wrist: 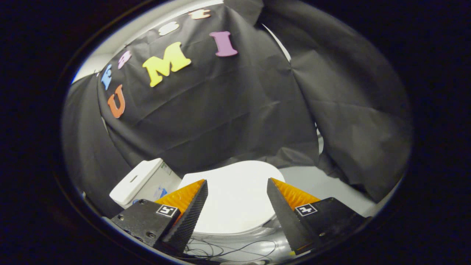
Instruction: Open the toilet lid.
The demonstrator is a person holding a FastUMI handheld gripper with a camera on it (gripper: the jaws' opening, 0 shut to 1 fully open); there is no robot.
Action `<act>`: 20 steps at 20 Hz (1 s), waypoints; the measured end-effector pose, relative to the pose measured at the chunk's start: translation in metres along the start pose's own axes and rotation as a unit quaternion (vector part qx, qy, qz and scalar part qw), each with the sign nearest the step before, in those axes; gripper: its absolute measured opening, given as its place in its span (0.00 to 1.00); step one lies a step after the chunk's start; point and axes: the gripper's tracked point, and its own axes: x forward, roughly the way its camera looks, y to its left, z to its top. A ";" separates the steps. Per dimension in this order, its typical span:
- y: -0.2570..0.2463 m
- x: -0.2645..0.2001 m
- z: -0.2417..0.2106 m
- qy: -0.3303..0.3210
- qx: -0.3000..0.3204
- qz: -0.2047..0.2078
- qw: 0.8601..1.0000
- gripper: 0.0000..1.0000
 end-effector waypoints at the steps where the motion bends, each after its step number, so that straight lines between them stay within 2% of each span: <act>1: -0.010 0.005 -0.006 0.011 0.016 -0.003 1.000 1.00; 8: -0.069 0.023 -0.045 0.055 0.130 -0.020 0.990 0.99; 17: -0.100 0.047 -0.098 0.105 0.217 -0.033 0.970 0.96; 20: -0.106 0.049 -0.107 0.120 0.249 -0.019 0.961 0.92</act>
